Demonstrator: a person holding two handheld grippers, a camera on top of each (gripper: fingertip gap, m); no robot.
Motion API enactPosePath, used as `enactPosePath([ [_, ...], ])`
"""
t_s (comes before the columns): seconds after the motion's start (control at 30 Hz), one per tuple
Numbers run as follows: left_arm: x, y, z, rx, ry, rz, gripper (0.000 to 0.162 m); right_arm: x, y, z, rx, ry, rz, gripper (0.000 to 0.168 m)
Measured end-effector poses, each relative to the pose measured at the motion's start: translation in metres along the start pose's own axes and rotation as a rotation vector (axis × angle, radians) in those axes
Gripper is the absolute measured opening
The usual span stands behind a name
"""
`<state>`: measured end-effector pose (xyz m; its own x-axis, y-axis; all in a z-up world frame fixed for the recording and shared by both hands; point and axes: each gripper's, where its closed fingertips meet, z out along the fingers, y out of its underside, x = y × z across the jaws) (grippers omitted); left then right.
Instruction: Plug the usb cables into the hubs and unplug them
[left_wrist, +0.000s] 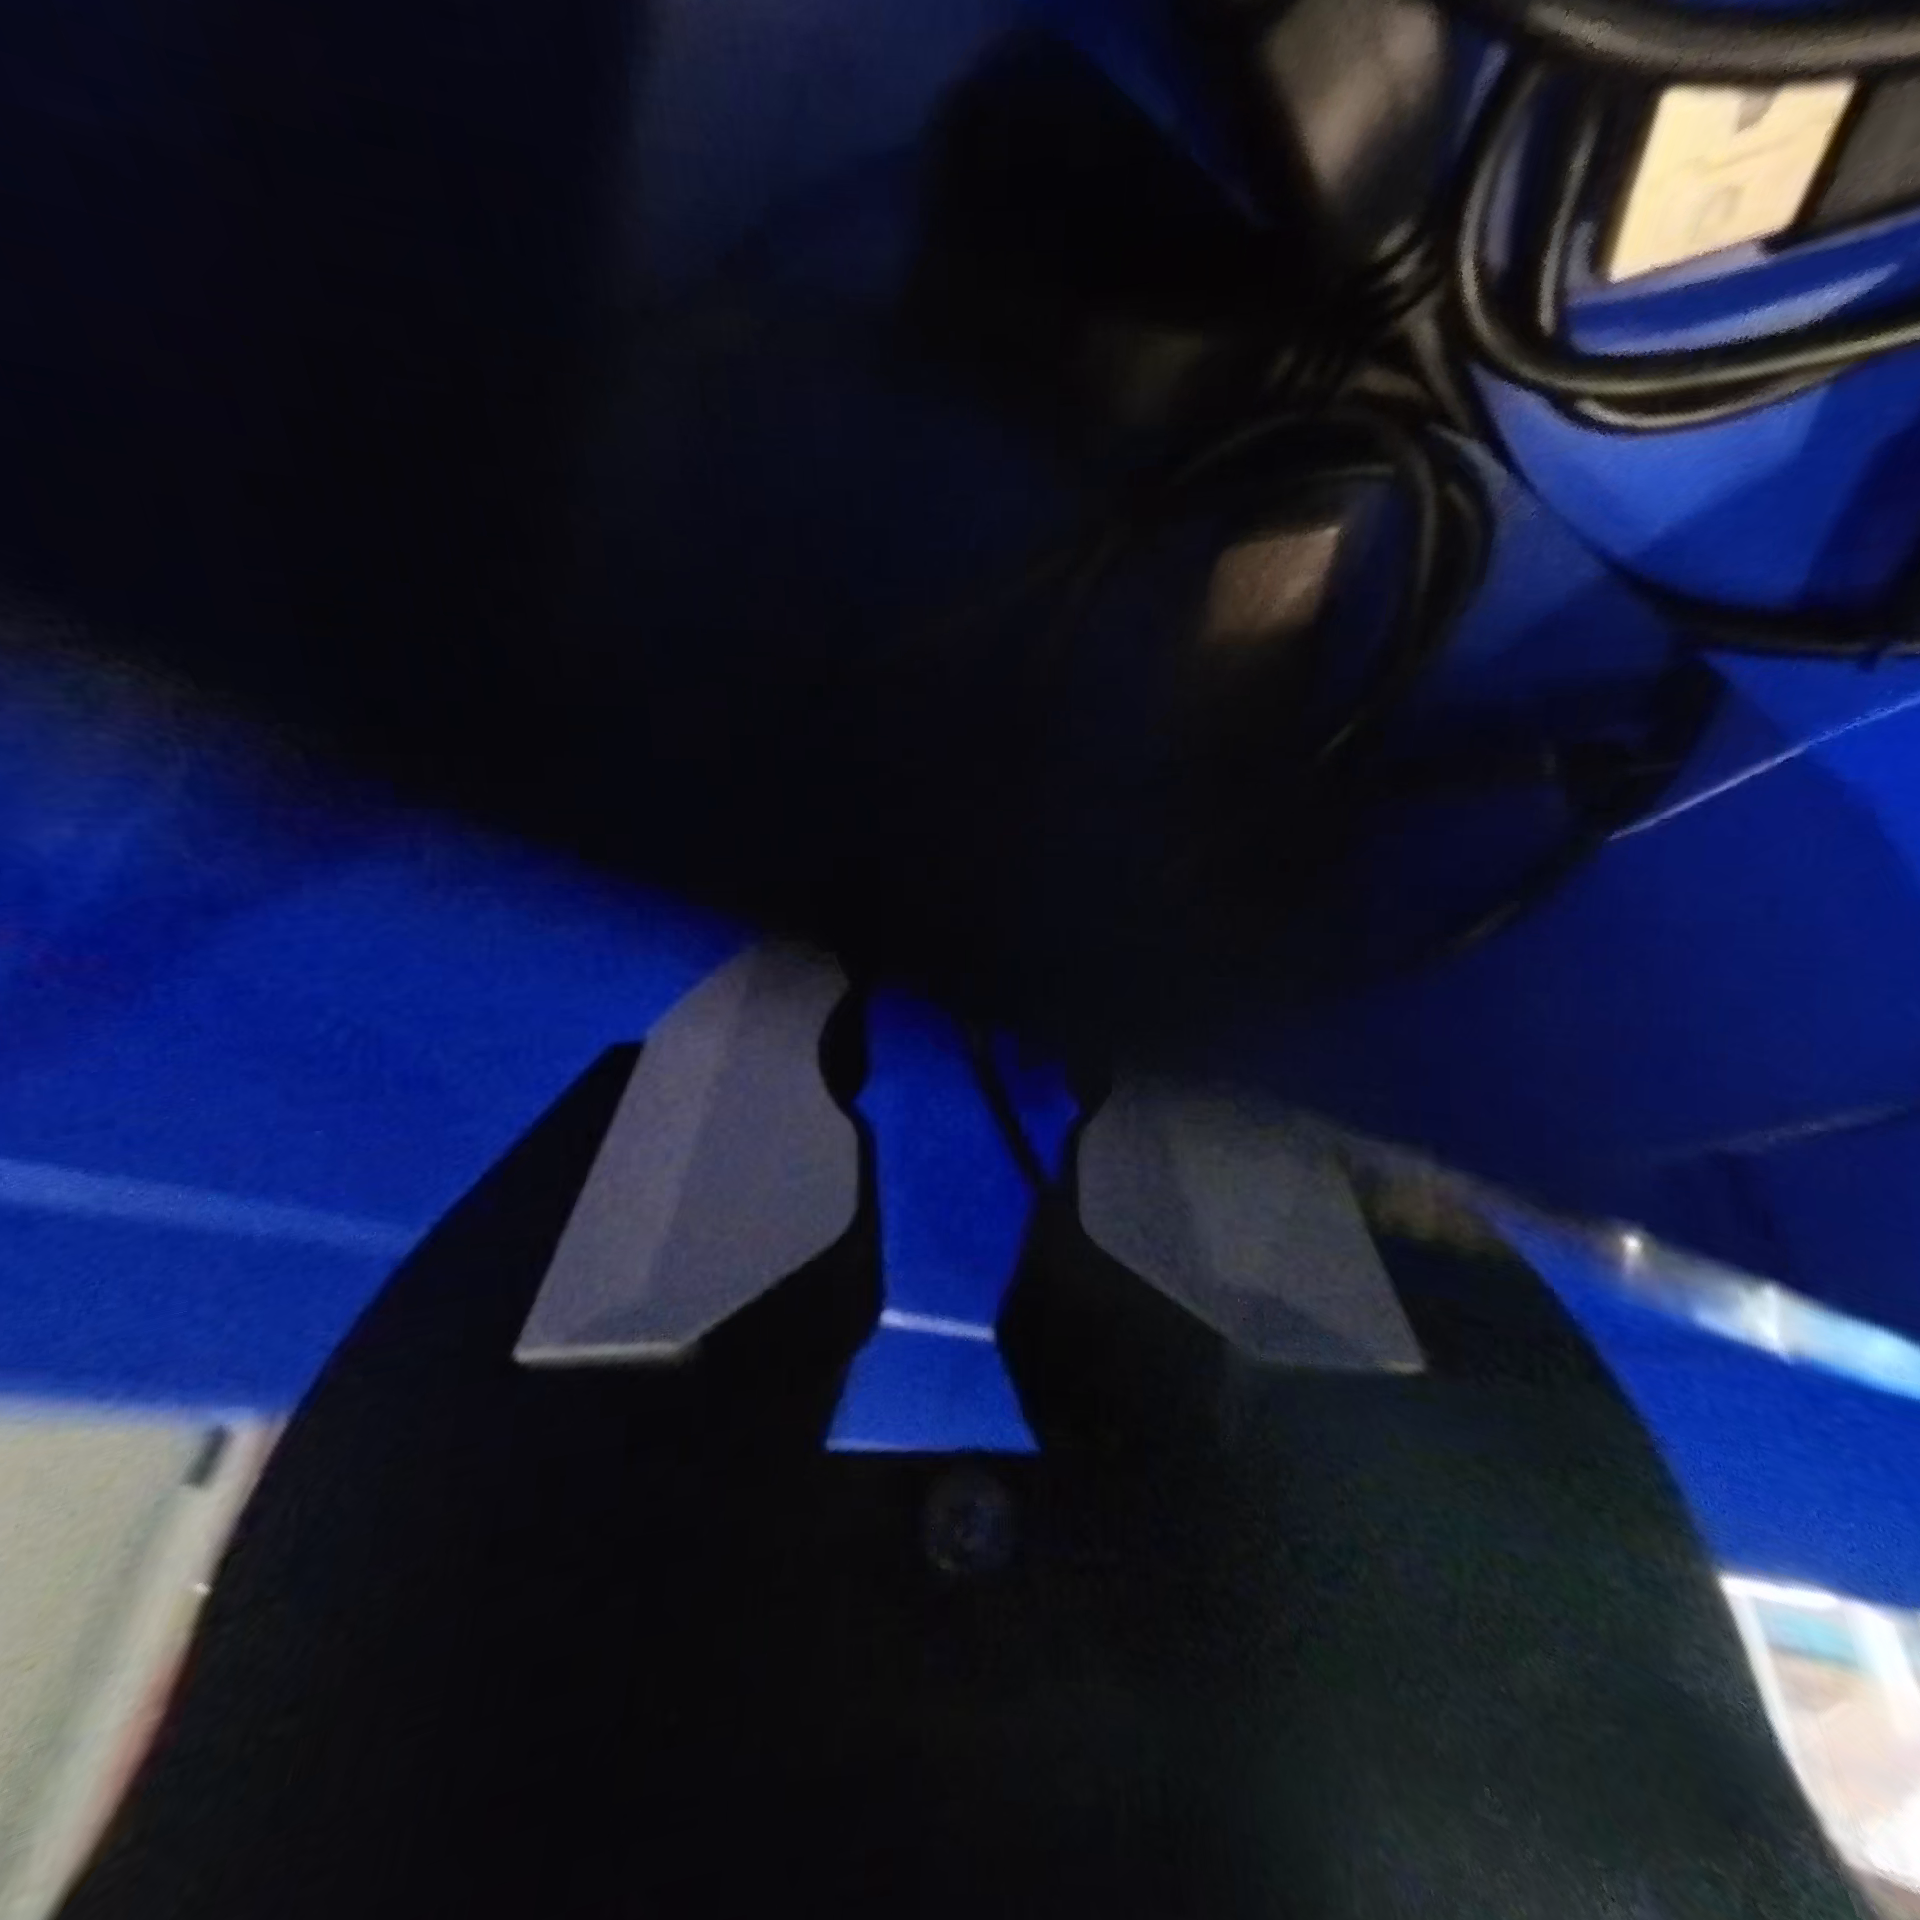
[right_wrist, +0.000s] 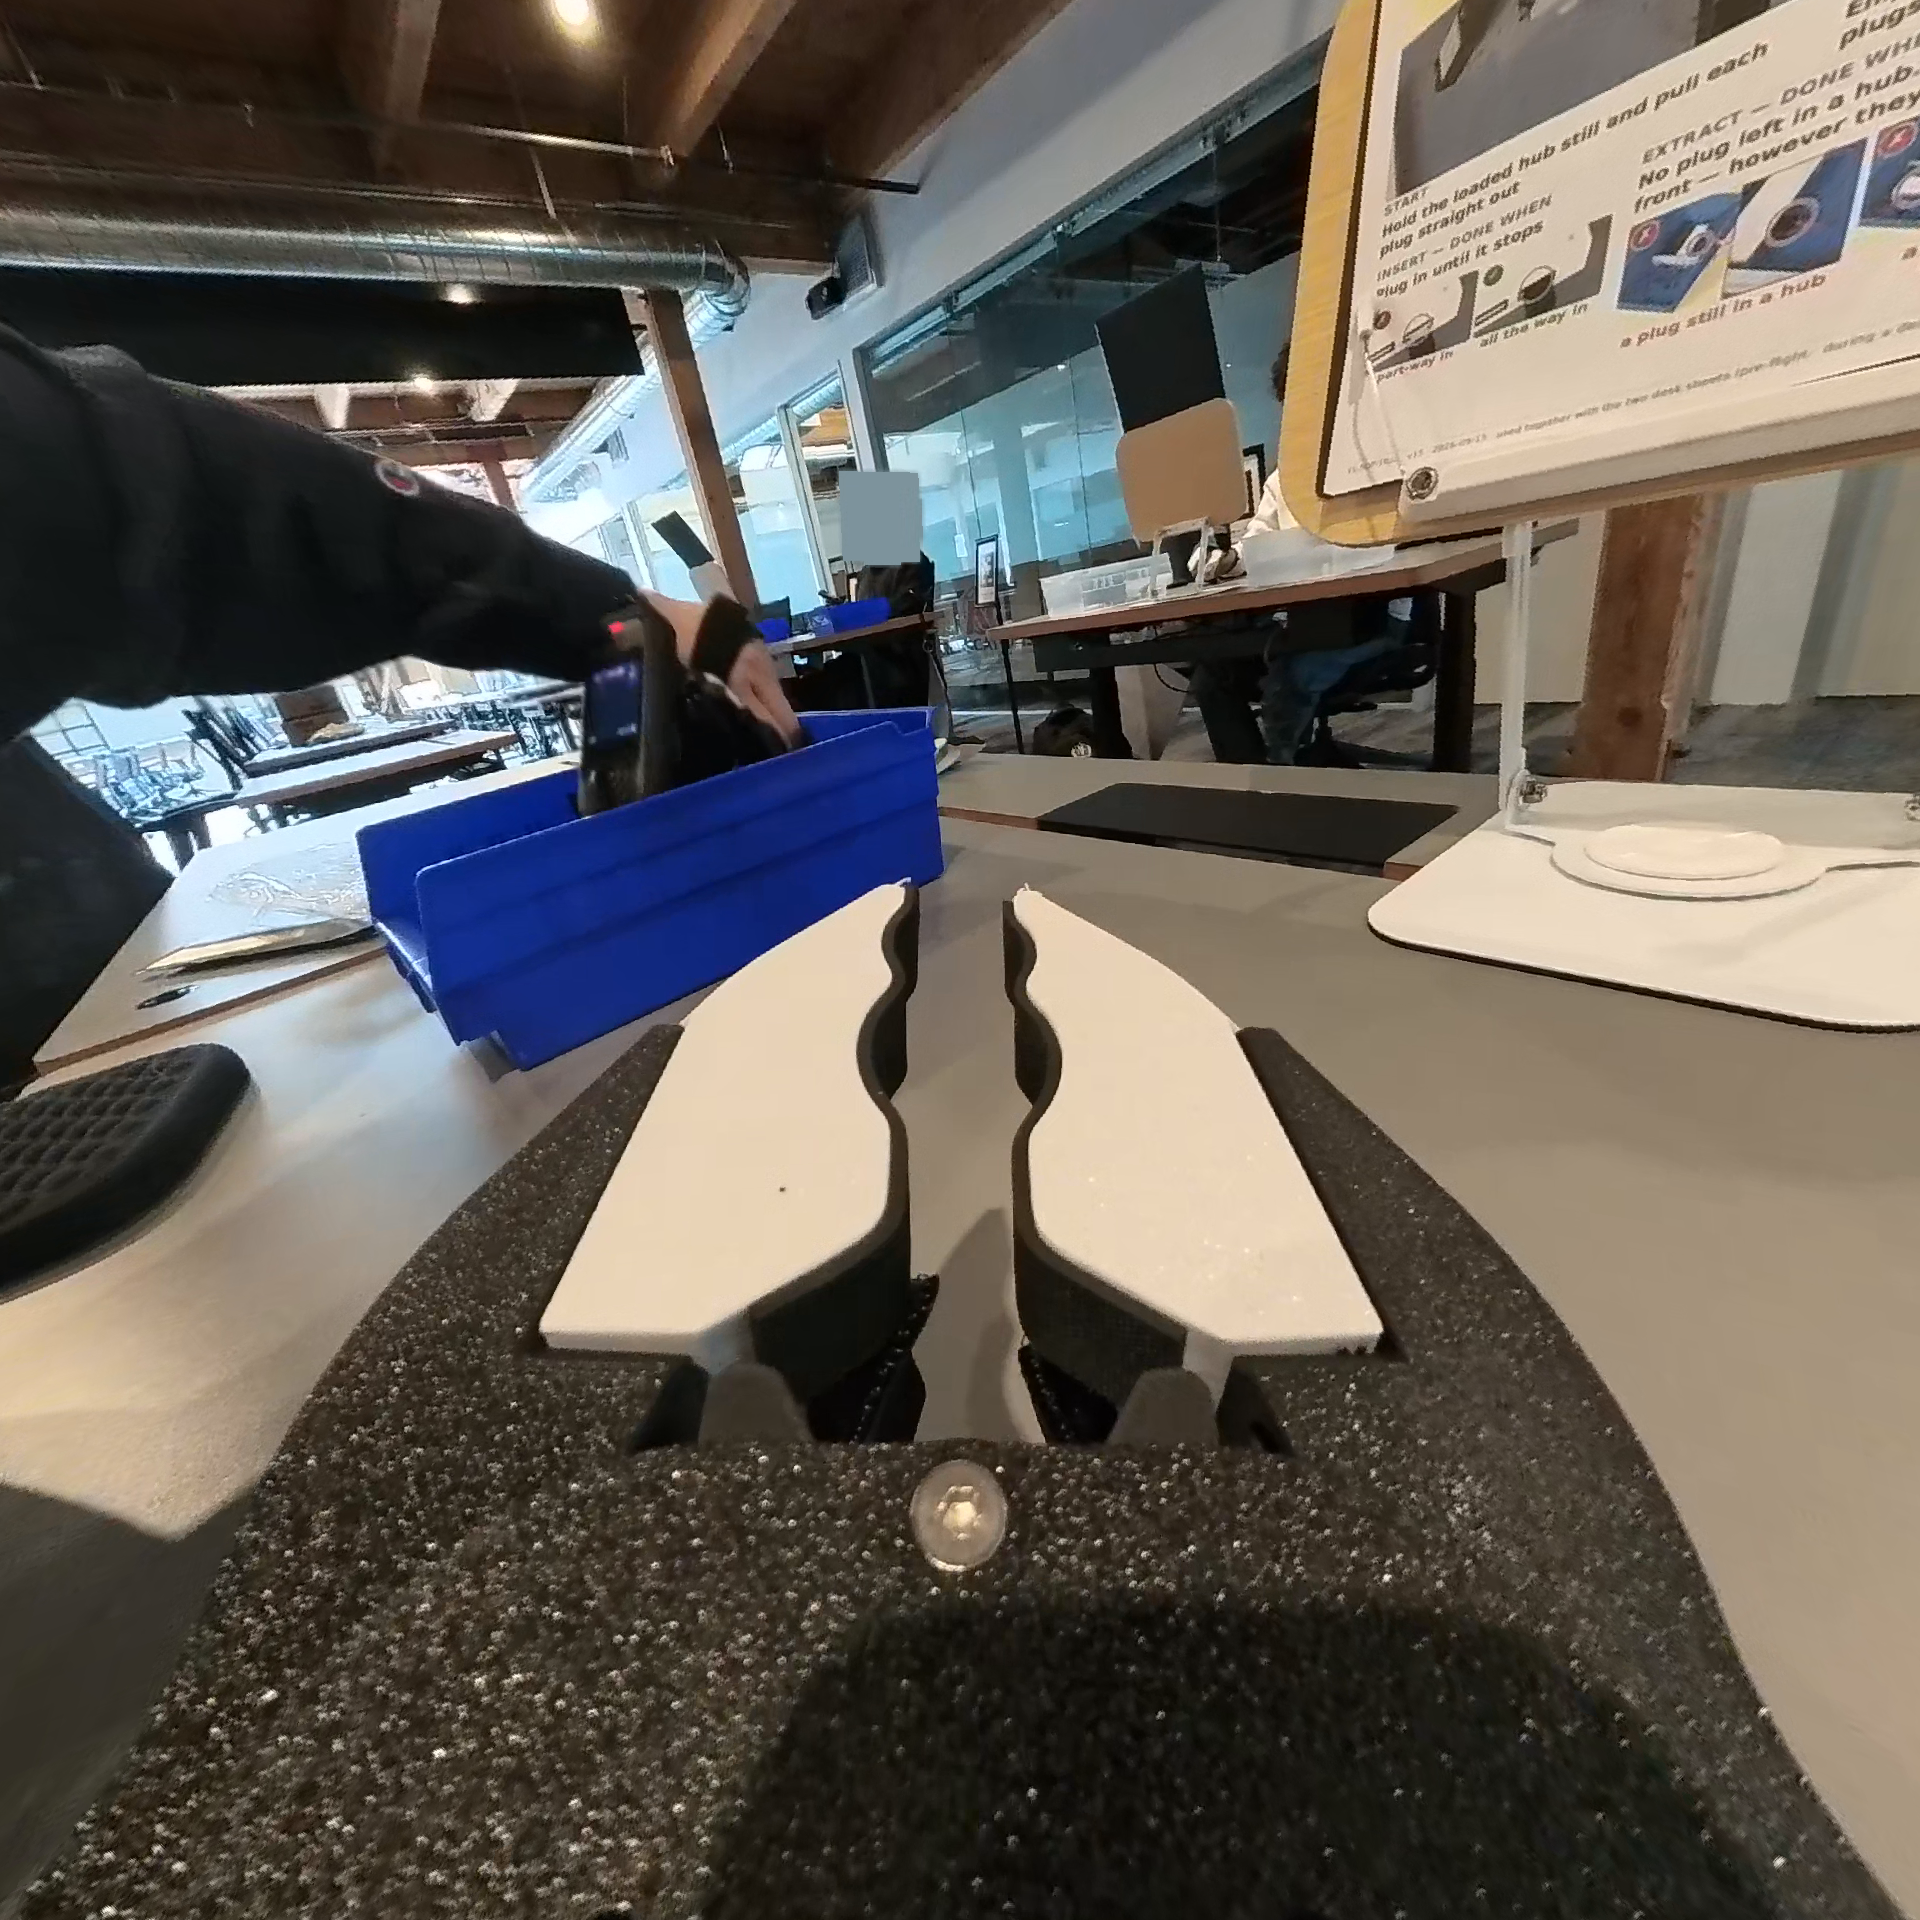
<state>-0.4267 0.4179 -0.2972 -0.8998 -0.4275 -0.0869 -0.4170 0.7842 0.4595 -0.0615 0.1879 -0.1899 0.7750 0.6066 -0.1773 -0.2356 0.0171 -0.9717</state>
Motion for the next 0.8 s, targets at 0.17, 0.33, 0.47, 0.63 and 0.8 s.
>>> enactPosePath([
  [0.17, -0.009, 0.025, -0.036, -0.044, -0.120, -0.149, 0.034, 0.002, -0.001, 0.001, 0.000, -0.002, 0.000, 0.015],
  [0.33, -0.017, 0.052, -0.094, -0.079, -0.291, -0.324, 0.034, 0.000, 0.000, 0.002, -0.009, -0.002, -0.015, 0.015],
  [0.47, -0.039, 0.058, -0.154, -0.094, -0.493, -0.381, 0.034, 0.001, -0.001, 0.002, 0.006, 0.031, -0.039, 0.016],
  [0.63, -0.094, 0.007, -0.236, 0.046, -0.792, -0.392, 0.034, -0.001, -0.004, 0.001, 0.019, 0.072, -0.135, 0.016],
  [0.8, -0.129, -0.083, -0.261, 0.405, -0.601, -0.747, 0.035, -0.001, -0.017, -0.009, 0.085, 0.136, -0.226, 0.018],
])
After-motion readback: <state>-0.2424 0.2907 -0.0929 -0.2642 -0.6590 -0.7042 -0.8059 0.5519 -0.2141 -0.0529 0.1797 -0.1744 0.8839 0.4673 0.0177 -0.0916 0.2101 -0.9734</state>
